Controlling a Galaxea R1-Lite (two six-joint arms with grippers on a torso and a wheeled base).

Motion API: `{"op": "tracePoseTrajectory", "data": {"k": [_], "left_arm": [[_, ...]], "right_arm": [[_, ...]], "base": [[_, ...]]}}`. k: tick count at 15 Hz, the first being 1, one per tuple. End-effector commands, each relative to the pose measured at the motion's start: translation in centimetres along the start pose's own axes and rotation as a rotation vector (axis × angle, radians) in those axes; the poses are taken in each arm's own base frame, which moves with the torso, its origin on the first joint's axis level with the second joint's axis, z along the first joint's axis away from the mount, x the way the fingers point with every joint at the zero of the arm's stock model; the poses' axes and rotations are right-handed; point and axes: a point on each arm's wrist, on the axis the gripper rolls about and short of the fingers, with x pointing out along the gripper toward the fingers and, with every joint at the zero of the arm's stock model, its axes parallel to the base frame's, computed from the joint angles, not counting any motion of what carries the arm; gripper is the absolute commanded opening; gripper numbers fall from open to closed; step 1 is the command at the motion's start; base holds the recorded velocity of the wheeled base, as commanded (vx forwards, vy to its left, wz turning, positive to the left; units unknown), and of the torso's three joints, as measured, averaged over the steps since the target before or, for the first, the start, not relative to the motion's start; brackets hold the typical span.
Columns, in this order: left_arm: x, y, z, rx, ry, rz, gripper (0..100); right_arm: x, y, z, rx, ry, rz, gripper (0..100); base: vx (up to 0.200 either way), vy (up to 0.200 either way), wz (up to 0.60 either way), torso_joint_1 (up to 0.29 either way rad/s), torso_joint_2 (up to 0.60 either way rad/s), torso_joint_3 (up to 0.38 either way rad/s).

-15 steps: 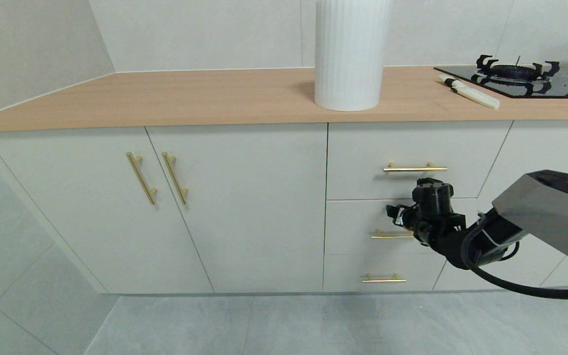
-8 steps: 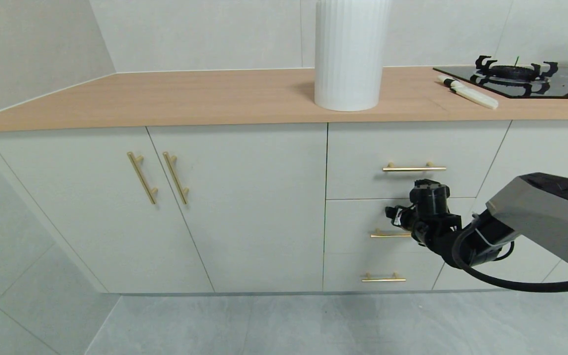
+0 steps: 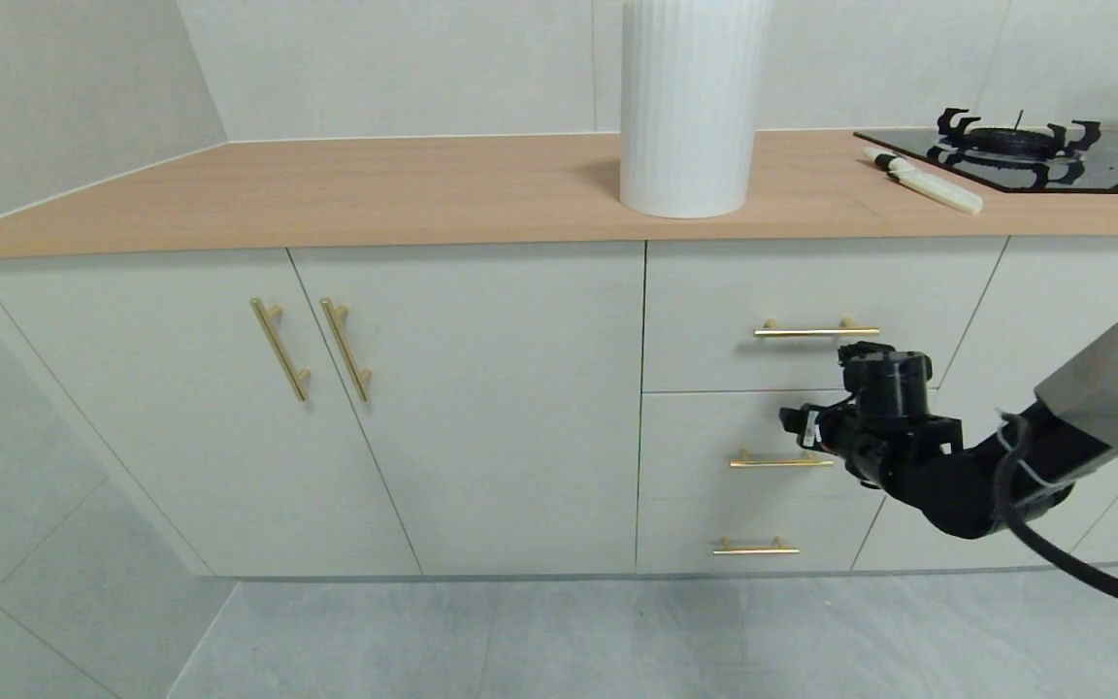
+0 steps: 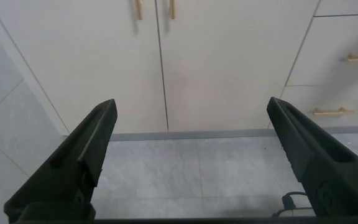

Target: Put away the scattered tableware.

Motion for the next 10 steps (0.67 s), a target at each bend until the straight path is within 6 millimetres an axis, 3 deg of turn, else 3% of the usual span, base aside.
{"op": "tracePoseTrajectory", "data": {"k": [1, 3, 7, 10], "left_arm": [[0.0, 0.0, 0.0, 0.000, 0.000, 0.001, 100], [0.0, 0.0, 0.0, 0.000, 0.000, 0.001, 100], [0.0, 0.0, 0.0, 0.000, 0.000, 0.001, 100], [0.0, 0.0, 0.0, 0.000, 0.000, 0.001, 100]], "right_arm": [[-8.8, -1.4, 4.6, -0.020, -0.108, 0.047, 100], [-14.2, -3.0, 5.3, -0.006, -0.160, 0.069, 100], [-24.7, -7.6, 4.6, -0.072, -0.323, 0.087, 100], [-30.0, -10.2, 3.5, -0.138, -0.469, 0.096, 100]], "base": [[0.000, 0.000, 0.00, 0.000, 0.00, 0.000], [0.000, 0.000, 0.00, 0.000, 0.00, 0.000], [0.000, 0.000, 0.00, 0.000, 0.00, 0.000], [0.000, 0.000, 0.00, 0.000, 0.00, 0.000]]}}
